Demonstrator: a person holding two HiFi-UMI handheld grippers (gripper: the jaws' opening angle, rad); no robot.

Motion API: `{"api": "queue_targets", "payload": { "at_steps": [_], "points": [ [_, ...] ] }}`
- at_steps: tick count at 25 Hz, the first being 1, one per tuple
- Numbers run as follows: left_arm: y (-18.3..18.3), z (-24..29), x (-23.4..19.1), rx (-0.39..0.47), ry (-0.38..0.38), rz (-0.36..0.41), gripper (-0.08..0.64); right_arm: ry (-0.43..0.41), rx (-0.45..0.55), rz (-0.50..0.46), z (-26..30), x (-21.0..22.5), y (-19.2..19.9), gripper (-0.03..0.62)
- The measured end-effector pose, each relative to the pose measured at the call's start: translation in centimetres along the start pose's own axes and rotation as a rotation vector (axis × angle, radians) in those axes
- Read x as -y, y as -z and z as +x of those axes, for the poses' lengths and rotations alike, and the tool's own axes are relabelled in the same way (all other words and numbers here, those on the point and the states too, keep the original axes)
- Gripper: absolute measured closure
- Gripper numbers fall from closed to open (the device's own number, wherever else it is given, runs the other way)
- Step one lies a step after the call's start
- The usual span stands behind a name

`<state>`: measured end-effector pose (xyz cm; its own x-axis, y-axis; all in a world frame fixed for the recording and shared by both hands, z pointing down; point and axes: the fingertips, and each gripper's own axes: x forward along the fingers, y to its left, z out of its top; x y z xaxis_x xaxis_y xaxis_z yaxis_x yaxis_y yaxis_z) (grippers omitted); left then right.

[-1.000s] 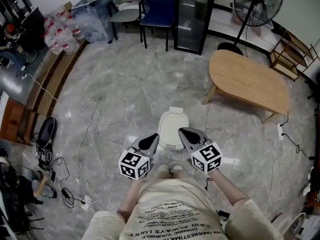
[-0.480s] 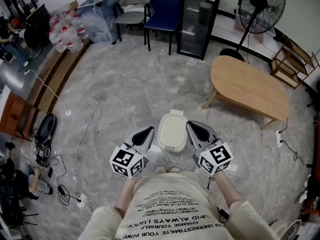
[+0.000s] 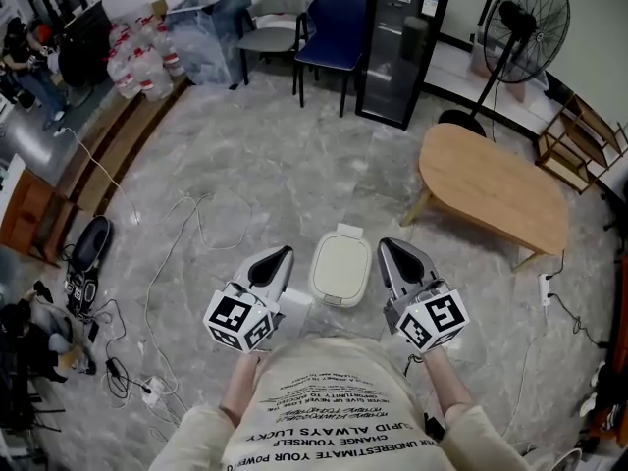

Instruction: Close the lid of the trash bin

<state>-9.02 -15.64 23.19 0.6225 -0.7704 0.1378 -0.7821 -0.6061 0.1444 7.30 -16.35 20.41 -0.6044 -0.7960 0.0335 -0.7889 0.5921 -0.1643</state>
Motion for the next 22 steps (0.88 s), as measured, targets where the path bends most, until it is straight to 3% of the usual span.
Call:
{"api": "queue_targets", "payload": {
  "at_steps": [22],
  "points": [
    [0.62, -1.00, -0.57, -0.004, -0.051, -0.013, 0.537, 0.019, -0.017, -0.017, -0.64, 0.55, 0.41, 0.588]
  ]
}}
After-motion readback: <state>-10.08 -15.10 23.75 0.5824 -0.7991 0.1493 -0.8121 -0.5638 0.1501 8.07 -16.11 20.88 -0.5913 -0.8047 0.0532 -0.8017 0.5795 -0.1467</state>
